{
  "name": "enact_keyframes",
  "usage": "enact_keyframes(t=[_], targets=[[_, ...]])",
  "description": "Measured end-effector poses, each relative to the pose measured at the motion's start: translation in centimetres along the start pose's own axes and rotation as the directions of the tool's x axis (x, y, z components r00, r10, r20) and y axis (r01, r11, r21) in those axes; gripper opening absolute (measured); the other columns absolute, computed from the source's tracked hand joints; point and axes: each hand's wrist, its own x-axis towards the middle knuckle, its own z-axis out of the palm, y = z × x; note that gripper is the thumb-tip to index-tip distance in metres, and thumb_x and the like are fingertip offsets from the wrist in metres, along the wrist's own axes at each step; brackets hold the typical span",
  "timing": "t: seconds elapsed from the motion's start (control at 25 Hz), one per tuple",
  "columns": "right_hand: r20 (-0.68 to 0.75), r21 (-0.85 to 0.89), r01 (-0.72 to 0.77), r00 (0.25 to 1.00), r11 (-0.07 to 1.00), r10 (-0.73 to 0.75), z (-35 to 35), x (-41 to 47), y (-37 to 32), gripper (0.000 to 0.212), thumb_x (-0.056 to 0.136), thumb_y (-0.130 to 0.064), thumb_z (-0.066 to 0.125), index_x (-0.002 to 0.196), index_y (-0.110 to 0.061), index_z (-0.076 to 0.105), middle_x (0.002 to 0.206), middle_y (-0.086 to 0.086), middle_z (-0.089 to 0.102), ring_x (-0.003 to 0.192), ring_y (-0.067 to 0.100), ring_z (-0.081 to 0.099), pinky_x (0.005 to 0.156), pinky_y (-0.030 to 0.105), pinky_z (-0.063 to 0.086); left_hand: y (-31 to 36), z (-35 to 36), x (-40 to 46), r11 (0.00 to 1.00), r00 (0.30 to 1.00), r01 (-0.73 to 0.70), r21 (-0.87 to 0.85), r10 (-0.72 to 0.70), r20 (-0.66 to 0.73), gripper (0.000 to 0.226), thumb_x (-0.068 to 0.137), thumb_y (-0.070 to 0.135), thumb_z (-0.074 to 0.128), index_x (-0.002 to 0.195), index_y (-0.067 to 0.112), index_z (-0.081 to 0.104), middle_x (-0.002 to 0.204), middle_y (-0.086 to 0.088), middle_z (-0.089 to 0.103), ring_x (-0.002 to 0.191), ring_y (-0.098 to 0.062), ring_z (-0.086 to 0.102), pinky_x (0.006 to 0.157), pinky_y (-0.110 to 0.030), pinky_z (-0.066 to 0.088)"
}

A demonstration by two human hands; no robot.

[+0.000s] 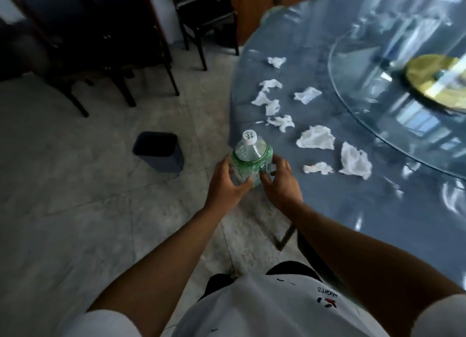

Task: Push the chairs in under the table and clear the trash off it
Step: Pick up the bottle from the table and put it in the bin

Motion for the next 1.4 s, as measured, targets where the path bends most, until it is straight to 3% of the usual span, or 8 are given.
enact_keyframes(t=[0.12,0.32,0.44,0.64,0.8,1.04,1.2,1.4], targets=[[0.086,-0.03,0.051,0.995,0.998,-0.048,4.2,1.8,-3.3,0.05,0.094,-0.035,0.06,0.138,-0.018,0.045,0.132,0.012,0.055,0.111,0.035,0.061,0.091,0.044,0.052,-3.1,-4.6,1.2,0.998,0.997,0.064,0.0,-0.064,-0.041,0.083,0.07,0.051,0.077,0.143,0.026,0.047,0.13,0.002,0.059,0.108,-0.014,0.063,0.09,-0.041,0.057],[0.224,-0.062,0.084,0.972,0.995,-0.068,10.4,5.2,-7.8,0.051,0.094,-0.047,0.055,0.138,-0.023,0.043,0.131,0.008,0.058,0.103,0.027,0.066,0.089,0.047,0.056,-7.3,-10.5,3.6,0.989,0.983,0.146,-0.028,-0.148,-0.105,0.071,0.077,0.042,0.079,0.138,0.041,0.043,0.126,0.012,0.058,0.109,-0.006,0.06,0.089,-0.026,0.054],[0.289,-0.066,0.108,0.953,0.992,-0.085,13.6,8.3,-9.7,0.048,0.093,-0.04,0.058,0.136,-0.022,0.044,0.13,0.008,0.061,0.102,0.028,0.067,0.088,0.049,0.057,-9.6,-12.9,6.2,0.979,0.969,0.2,-0.034,-0.203,-0.139,0.067,0.083,0.032,0.079,0.142,0.029,0.047,0.13,0.01,0.059,0.111,-0.008,0.06,0.088,-0.025,0.053],[0.385,-0.038,0.107,0.919,0.994,-0.084,19.5,16.3,-13.4,0.045,0.094,-0.042,0.056,0.134,-0.022,0.047,0.128,0.002,0.064,0.103,0.024,0.068,0.088,0.04,0.056,-13.0,-17.1,13.7,0.961,0.944,0.274,-0.038,-0.276,-0.179,0.068,0.086,0.024,0.077,0.146,0.027,0.045,0.129,0.012,0.058,0.104,0.01,0.058,0.082,-0.009,0.048],[0.44,-0.026,0.1,0.894,0.995,-0.078,22.9,23.7,-16.6,0.043,0.095,-0.044,0.055,0.132,-0.024,0.049,0.122,0.002,0.068,0.098,0.019,0.068,0.084,0.036,0.057,-15.2,-20.0,20.6,0.924,0.906,0.38,-0.043,-0.381,-0.185,0.071,0.086,0.027,0.077,0.148,0.03,0.043,0.126,0.01,0.061,0.107,-0.007,0.065,0.085,-0.023,0.053],[0.595,-0.094,0.225,0.794,0.97,-0.126,27.1,33.8,-21.7,0.049,0.098,-0.038,0.054,0.144,-0.026,0.041,0.123,0.006,0.067,0.103,0.024,0.065,0.088,0.038,0.056,-18.0,-23.8,29.2,0.862,0.834,0.5,-0.084,-0.506,-0.223,0.071,0.089,0.028,0.076,0.151,0.025,0.041,0.125,0.008,0.061,0.104,-0.011,0.066,0.079,-0.019,0.05],[0.642,-0.114,0.232,0.759,0.966,-0.107,31.0,37.8,-24.4,0.051,0.098,-0.032,0.056,0.146,-0.024,0.042,0.125,0.009,0.066,0.107,0.029,0.065,0.092,0.043,0.056,-20.4,-26.3,32.9,0.837,0.795,0.536,-0.109,-0.545,-0.268,0.064,0.088,0.021,0.077,0.145,0.018,0.047,0.125,0.004,0.056,0.108,-0.016,0.064,0.07,-0.006,0.046],[0.662,-0.14,0.224,0.746,0.964,-0.077,36.4,41.1,-27.1,0.054,0.094,-0.035,0.055,0.145,-0.027,0.042,0.126,0.008,0.066,0.109,0.029,0.065,0.094,0.047,0.056,-25.0,-29.3,36.9,0.791,0.751,0.596,-0.136,-0.61,-0.254,0.059,0.085,0.025,0.078,0.139,0.021,0.054,0.123,-0.004,0.059,0.107,-0.019,0.065,0.076,-0.02,0.052]])
